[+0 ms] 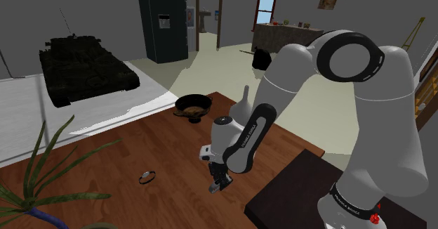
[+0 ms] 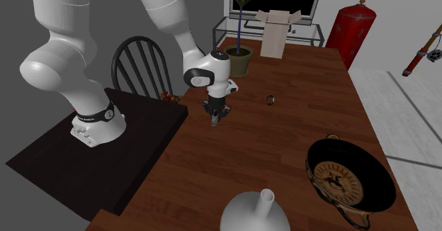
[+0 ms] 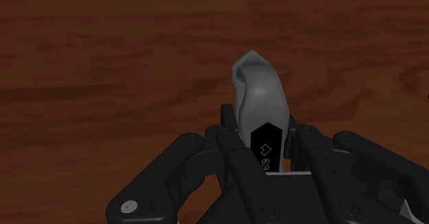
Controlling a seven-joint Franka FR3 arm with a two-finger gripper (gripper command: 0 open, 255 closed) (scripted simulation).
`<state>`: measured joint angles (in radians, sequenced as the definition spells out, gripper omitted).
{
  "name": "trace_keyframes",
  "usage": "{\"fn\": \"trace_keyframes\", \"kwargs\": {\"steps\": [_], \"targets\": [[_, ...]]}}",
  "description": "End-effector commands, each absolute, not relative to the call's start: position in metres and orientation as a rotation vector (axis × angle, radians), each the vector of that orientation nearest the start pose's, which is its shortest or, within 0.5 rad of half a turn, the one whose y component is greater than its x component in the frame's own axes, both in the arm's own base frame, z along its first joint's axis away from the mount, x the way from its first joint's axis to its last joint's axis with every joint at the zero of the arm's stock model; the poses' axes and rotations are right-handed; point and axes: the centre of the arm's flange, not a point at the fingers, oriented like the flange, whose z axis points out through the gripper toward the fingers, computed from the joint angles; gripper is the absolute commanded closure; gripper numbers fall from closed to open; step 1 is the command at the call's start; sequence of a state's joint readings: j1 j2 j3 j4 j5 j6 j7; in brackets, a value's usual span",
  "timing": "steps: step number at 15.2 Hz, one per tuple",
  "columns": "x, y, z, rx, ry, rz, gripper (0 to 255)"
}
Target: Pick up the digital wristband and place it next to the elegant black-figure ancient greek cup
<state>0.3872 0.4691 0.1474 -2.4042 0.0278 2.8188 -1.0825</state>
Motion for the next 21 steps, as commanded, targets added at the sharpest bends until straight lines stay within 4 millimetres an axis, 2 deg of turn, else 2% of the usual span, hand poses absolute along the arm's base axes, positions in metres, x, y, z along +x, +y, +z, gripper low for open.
{"fn": "trace_keyframes", "kwargs": {"steps": [1,6,21], "targets": [[0.411,0.249,0.12,2.275,2.288,-0.046,255],[0.411,0.249,0.12,2.275,2.288,-0.046,255],[0.411,0.249,0.199,2.275,2.288,-0.046,255]]}}
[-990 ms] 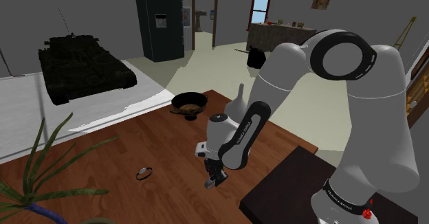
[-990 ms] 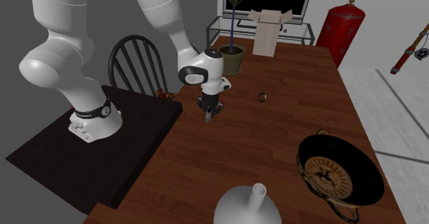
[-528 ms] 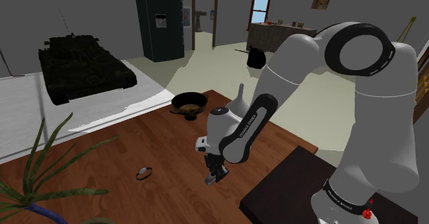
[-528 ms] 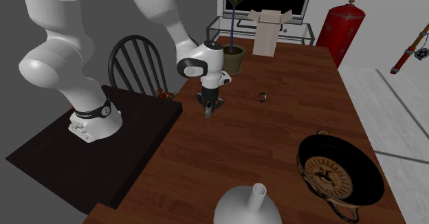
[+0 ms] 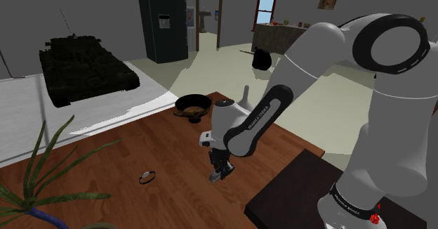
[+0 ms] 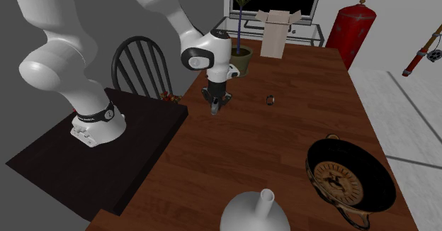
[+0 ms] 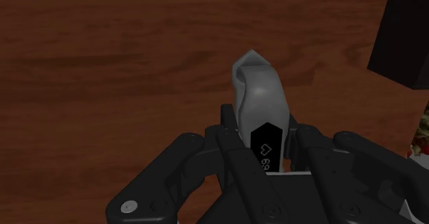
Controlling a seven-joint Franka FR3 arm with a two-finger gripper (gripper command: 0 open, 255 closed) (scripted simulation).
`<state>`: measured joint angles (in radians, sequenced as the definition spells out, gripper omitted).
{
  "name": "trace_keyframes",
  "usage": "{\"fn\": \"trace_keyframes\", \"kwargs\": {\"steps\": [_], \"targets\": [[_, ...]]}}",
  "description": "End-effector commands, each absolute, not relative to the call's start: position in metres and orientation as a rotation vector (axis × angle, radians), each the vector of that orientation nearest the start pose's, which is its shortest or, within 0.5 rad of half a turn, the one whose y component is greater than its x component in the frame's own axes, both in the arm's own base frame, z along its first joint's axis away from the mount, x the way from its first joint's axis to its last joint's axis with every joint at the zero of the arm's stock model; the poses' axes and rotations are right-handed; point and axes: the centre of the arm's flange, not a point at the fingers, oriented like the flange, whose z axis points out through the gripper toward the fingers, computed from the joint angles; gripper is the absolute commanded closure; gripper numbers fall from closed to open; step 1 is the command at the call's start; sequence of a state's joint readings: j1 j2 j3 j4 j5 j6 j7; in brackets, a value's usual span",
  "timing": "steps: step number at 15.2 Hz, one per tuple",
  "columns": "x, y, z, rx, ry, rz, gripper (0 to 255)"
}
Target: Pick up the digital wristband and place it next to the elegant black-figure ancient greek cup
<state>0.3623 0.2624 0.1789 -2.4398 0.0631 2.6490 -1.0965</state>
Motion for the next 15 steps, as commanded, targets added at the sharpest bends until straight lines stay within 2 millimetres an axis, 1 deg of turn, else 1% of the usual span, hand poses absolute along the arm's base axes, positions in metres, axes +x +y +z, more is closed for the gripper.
{"fn": "trace_keyframes", "kwargs": {"steps": [1,15], "targets": [[0.411,0.249,0.204,2.275,2.288,-0.046,255],[0.411,0.249,0.278,2.275,2.288,-0.046,255]]}}
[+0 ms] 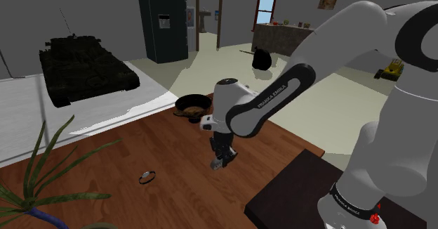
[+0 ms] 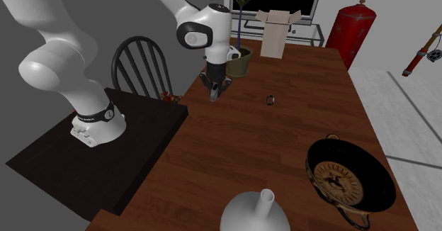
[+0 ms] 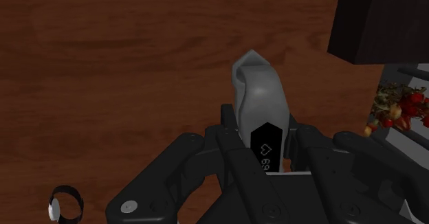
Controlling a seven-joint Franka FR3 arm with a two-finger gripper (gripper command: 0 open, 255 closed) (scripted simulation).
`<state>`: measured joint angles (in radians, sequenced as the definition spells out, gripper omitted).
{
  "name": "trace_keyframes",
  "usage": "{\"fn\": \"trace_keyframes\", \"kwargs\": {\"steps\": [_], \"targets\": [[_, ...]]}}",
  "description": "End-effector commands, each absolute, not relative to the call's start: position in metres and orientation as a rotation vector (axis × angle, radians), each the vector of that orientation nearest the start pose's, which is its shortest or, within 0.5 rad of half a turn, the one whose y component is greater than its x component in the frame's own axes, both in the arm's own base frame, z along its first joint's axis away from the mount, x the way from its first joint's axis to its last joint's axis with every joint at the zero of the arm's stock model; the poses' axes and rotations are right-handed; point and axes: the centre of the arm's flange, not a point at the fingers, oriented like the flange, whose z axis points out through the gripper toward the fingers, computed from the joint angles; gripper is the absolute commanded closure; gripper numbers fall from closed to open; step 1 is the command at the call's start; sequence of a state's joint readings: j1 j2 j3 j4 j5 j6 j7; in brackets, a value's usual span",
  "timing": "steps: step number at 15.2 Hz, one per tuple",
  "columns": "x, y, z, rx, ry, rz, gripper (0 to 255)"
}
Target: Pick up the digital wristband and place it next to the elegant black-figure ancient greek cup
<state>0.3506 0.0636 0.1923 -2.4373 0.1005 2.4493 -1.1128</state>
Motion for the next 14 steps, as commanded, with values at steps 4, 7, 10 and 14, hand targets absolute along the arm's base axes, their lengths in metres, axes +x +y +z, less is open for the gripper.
{"fn": "trace_keyframes", "kwargs": {"steps": [4,7,10,14], "targets": [[0.411,0.249,0.299,2.275,2.288,-0.046,255],[0.411,0.249,0.315,2.275,2.288,-0.046,255],[0.411,0.249,0.331,2.275,2.288,-0.046,255],[0.436,0.242,0.341,2.275,2.288,-0.046,255]]}}
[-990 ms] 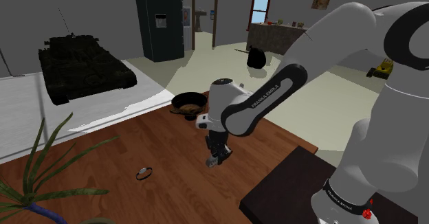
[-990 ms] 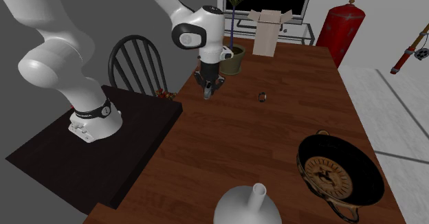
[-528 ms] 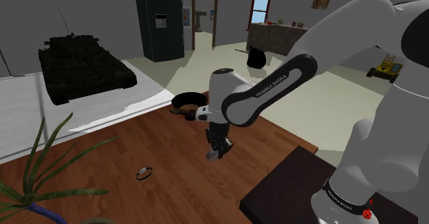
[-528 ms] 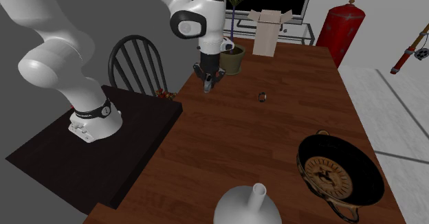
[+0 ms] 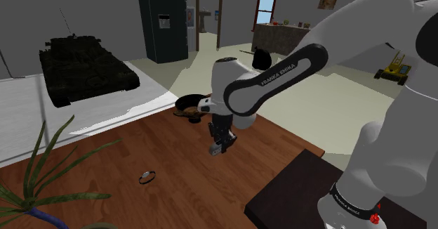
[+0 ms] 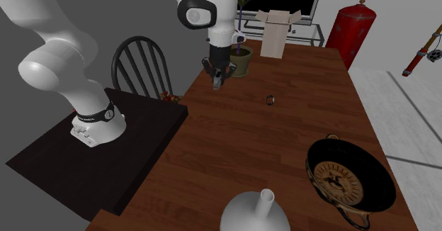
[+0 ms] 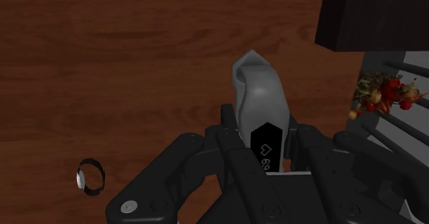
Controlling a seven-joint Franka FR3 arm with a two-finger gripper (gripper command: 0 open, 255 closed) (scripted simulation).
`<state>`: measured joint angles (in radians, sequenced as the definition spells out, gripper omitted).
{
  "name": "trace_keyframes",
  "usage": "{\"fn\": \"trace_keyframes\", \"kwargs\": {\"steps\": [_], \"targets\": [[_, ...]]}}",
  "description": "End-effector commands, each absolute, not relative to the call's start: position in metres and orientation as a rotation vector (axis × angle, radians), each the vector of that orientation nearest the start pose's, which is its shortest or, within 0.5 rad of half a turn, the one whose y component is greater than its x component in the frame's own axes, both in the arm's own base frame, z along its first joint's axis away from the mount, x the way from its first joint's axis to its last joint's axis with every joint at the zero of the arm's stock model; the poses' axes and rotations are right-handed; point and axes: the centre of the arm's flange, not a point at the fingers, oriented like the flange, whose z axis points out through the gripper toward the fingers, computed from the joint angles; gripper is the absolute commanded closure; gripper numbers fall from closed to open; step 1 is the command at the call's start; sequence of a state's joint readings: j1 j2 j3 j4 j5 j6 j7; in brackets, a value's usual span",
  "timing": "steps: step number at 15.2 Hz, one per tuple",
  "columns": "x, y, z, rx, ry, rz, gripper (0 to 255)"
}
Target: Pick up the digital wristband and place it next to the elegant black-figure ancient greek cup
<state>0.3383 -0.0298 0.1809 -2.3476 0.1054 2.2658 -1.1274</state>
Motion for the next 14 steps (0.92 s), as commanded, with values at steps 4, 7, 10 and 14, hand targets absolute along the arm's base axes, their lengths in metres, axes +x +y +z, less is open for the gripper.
{"fn": "trace_keyframes", "kwargs": {"steps": [4,7,10,14], "targets": [[0.487,0.227,0.341,2.275,2.288,-0.046,255],[0.525,0.216,0.341,2.275,2.288,-0.046,255],[0.563,0.205,0.341,2.275,2.288,-0.046,255],[0.614,0.191,0.341,2.275,2.288,-0.046,255]]}}
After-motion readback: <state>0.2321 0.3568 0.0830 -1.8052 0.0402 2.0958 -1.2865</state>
